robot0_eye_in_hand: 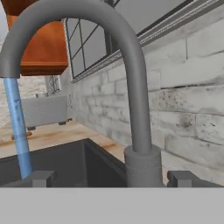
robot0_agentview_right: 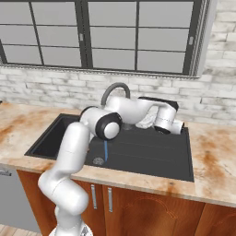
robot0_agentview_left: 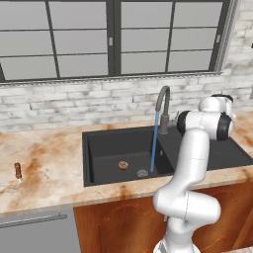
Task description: Turn on the sink faucet. Then move the mushroom from the counter to the sink. Turn off the sink. Move the vegetable from the sink to the pot next to the stove. Finally move the pot to the front center burner.
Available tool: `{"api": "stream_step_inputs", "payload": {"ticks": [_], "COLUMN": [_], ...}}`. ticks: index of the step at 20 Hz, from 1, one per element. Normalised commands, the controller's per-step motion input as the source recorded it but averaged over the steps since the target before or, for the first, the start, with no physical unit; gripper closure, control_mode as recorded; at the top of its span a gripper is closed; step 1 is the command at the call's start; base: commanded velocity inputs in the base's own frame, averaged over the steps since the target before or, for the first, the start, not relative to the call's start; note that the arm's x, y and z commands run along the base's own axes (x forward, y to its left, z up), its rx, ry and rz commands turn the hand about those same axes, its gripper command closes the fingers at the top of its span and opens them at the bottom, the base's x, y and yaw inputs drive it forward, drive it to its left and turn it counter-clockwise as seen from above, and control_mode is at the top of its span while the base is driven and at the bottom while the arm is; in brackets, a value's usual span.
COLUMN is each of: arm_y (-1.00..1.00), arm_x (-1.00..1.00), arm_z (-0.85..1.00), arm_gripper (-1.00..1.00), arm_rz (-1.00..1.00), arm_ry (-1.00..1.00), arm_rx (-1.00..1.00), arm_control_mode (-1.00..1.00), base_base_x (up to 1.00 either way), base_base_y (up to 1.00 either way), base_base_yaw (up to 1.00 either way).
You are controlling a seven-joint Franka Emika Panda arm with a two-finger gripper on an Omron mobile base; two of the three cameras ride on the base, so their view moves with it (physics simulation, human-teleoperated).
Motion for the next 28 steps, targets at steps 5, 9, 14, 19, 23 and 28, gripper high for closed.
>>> {"api": "stream_step_inputs", "payload": {"ticks": [5,9,14,19,23,28], "arm_y": [-0.19,0.0,0.0,0.0,0.0,0.12], "arm_x": [0.06,0.3,0.36,0.32,0.22,0.03], "arm_z": [-0.14,-0.19,-0.18,-0.08,0.0,0.01], "arm_gripper": [-1.0,-1.0,-1.0,-1.0,-1.0,-1.0], "arm_rz": [-0.08,0.0,0.0,0.03,0.09,0.16], "arm_ry": [0.01,0.0,0.01,0.0,0.01,0.0], "arm_rx": [0.0,0.0,0.0,0.0,0.0,-0.02], "arm_control_mode": [-1.0,-1.0,-1.0,-1.0,-1.0,-1.0], "base_base_x": [0.0,0.0,0.0,0.0,0.0,0.0], "base_base_y": [0.0,0.0,0.0,0.0,0.0,0.0], "base_base_yaw": [0.0,0.0,0.0,0.0,0.0,0.0]}}
